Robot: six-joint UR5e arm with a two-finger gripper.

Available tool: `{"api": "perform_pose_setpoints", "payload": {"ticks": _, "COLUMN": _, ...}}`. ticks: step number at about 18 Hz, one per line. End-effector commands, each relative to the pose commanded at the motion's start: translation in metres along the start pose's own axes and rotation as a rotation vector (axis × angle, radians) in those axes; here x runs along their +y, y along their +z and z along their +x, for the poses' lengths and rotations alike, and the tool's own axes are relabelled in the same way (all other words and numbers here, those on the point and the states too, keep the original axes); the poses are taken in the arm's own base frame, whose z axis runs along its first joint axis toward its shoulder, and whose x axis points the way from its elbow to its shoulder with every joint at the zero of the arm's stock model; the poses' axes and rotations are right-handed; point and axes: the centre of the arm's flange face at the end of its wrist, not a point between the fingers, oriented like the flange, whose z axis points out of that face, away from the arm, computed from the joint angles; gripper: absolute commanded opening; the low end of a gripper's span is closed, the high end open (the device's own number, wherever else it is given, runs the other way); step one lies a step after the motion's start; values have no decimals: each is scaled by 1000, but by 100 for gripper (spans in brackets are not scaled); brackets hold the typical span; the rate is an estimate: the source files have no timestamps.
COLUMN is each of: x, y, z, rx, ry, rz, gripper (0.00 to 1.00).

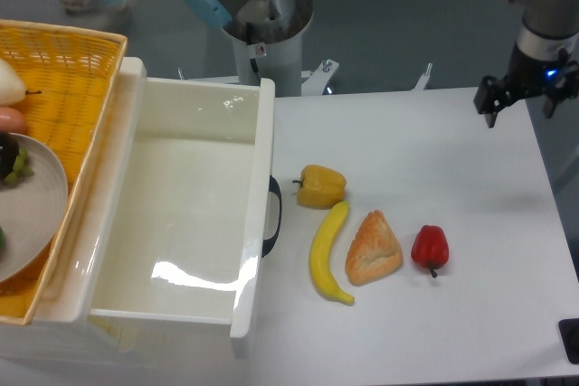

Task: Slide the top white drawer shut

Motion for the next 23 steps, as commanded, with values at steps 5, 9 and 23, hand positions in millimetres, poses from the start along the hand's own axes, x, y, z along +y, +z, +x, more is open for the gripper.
{"api": "perform_pose_setpoints", "payload": {"ticks": 5, "x": 0, "y": -14, "z": 9, "rx": -7, "ry": 10, "rz": 21, "gripper": 100}}
{"api": "perform_pose_setpoints", "payload": {"ticks": 9, "x": -2, "y": -6, "z": 17, "rx": 0, "ry": 17, "rz": 11, "gripper": 100}}
{"api": "perform_pose_setpoints", "payload": {"ticks": 23, "x": -5, "y": 14, "z": 29, "rx": 44, "ry": 23, "rz": -1, "gripper": 100}}
